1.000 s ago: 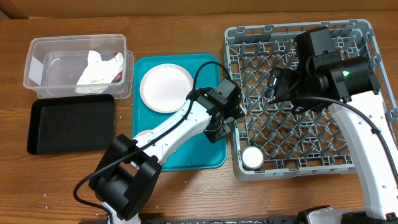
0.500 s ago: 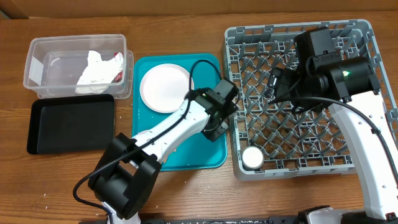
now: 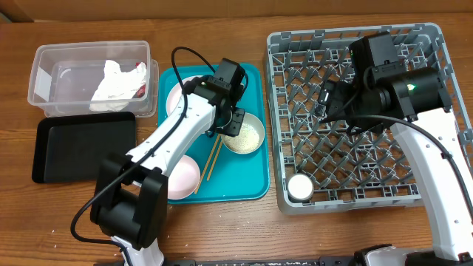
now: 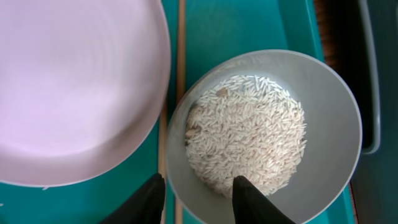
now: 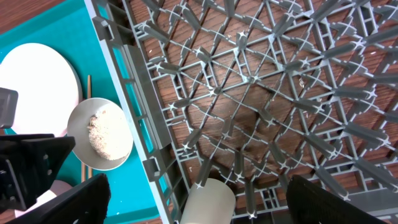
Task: Sort waste into correct bins and load items into the dishwasher
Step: 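Grasp the rim of the grey rice bowl with the left gripper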
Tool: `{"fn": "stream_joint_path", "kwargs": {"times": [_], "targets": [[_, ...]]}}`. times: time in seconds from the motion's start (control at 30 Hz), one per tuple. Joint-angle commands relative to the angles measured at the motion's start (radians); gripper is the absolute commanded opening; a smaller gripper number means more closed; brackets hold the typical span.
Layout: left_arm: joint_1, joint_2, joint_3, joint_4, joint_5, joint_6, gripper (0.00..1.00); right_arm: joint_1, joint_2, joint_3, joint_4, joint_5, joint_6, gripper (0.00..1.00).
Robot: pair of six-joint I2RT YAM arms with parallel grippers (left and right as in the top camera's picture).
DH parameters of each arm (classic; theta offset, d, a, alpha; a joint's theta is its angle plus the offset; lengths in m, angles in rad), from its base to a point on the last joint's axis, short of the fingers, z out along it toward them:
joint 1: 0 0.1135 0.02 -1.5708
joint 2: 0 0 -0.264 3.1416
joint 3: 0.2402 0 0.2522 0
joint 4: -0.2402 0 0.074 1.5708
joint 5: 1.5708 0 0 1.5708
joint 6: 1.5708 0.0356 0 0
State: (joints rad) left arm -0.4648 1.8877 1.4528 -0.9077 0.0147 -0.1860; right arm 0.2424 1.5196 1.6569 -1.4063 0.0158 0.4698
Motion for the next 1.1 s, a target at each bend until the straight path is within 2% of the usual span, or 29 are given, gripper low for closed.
{"fn": "stream_joint_path", "kwargs": {"times": [0.0, 0.17, 0.53, 0.83, 1.07], "targets": [[-0.019, 0.002, -0.032, 0.029, 0.013, -0.029, 0.38, -0.002, -0.01, 0.022, 0.006, 0.009, -0.007, 0.92], [-0.018, 0.02, -0.068, 0.042, -0.092, -0.092, 0.36, -0.002, -0.01, 0.021, 0.002, 0.009, -0.007, 0.92], [-0.013, 0.021, -0.098, 0.016, -0.105, -0.091, 0.34, -0.002, -0.01, 0.021, 0.002, 0.009, -0.007, 0.92], [0.0, 0.021, -0.098, -0.046, -0.222, -0.092, 0.34, -0.002, -0.01, 0.021, 0.002, 0.009, -0.029, 0.92], [0.039, 0.02, -0.095, -0.064, -0.232, -0.087, 0.34, -0.002, -0.01, 0.02, 0.003, 0.009, -0.029, 0.92]]}}
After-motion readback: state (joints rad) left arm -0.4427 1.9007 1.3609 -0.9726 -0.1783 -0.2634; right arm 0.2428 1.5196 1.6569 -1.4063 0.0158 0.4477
